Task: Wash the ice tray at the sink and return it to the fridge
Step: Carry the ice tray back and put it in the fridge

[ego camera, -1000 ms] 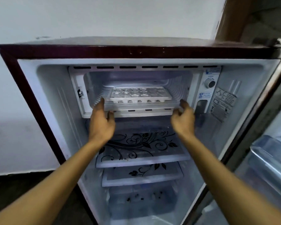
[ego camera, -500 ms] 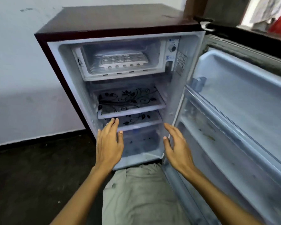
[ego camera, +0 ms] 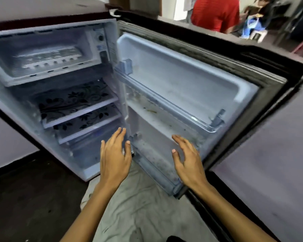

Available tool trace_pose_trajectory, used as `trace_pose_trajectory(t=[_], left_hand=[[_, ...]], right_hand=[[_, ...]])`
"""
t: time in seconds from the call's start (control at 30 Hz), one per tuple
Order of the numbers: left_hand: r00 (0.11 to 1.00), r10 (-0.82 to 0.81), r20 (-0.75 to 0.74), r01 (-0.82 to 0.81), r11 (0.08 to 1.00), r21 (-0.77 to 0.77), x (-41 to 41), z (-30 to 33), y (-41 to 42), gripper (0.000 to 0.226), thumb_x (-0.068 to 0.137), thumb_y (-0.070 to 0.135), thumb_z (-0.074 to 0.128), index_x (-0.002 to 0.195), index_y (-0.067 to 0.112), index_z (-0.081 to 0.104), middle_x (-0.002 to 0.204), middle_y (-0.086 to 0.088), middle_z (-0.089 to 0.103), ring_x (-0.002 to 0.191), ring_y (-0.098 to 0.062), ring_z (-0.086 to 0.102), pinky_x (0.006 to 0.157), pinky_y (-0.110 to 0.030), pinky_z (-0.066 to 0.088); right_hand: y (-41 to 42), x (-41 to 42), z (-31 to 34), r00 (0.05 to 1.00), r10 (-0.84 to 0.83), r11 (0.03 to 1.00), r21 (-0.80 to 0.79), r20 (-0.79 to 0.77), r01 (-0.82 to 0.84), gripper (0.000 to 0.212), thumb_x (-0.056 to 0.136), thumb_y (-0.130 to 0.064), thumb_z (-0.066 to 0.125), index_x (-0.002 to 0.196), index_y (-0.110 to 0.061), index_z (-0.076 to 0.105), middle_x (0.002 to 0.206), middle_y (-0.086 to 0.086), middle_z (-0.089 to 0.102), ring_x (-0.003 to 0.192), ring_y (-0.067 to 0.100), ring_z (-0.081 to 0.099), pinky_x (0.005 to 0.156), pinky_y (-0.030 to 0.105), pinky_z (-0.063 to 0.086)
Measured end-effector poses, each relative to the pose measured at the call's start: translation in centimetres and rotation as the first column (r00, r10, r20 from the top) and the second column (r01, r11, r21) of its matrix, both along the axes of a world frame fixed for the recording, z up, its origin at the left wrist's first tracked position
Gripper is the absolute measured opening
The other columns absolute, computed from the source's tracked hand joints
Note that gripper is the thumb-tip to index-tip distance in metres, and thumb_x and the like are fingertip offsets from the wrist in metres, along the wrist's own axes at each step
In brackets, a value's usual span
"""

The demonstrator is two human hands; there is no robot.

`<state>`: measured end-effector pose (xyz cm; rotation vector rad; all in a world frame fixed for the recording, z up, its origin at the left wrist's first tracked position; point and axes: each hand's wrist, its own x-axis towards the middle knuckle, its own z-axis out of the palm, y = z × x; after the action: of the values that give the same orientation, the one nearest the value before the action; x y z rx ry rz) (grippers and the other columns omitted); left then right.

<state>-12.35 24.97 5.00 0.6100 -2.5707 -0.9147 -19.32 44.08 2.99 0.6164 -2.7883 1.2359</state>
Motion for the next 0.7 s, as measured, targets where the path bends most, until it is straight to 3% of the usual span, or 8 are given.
trace_pose_trajectory(t=[0.37, 0.53, 0.7], left_hand=[[0.990, -0.142, -0.027, 0.143, 0.988, 0.054, -3.2, 0.7, 14.4, 0.043, 0.098, 0.019, 0.045, 0.141, 0.015, 0.041, 0.148, -0.001, 0.040, 0.138, -0.017, 0.033, 0.117, -0.039, 0.008], [0.991, -0.132, -0.036, 0.134, 0.990, 0.045, -3.3, 0.7, 18.8, 0.043, 0.097, 0.018, 0.045, 0.140, 0.014, 0.042, 0.147, 0.000, 0.041, 0.137, -0.015, 0.034, 0.116, -0.036, 0.007], [0.994, -0.097, -0.050, 0.099, 0.995, 0.033, -3.0, 1.1, 21.2, 0.043, 0.097, 0.017, 0.045, 0.140, 0.013, 0.042, 0.147, -0.001, 0.042, 0.136, -0.016, 0.036, 0.116, -0.037, 0.009]], right_hand=[[13.1, -1.1, 1.5, 0.965, -0.233, 0.960, -0.184, -0.116, 0.210, 0.041, 0.088, -0.018, 0.048, 0.129, -0.016, 0.055, 0.131, -0.001, 0.054, 0.123, 0.014, 0.047, 0.106, 0.028, 0.036], [16.2, -3.0, 2.2, 0.970, -0.244, 0.947, -0.218, -0.019, 0.234, 0.052, 0.095, -0.011, 0.050, 0.144, -0.016, 0.035, 0.147, 0.001, 0.036, 0.131, 0.006, 0.033, 0.099, -0.003, 0.016], [17.3, -5.1, 2.8, 0.986, -0.138, 0.973, -0.175, 0.089, 0.152, 0.064, 0.096, -0.012, 0.048, 0.150, -0.013, 0.015, 0.158, 0.001, 0.016, 0.144, 0.013, 0.015, 0.107, 0.013, 0.011]])
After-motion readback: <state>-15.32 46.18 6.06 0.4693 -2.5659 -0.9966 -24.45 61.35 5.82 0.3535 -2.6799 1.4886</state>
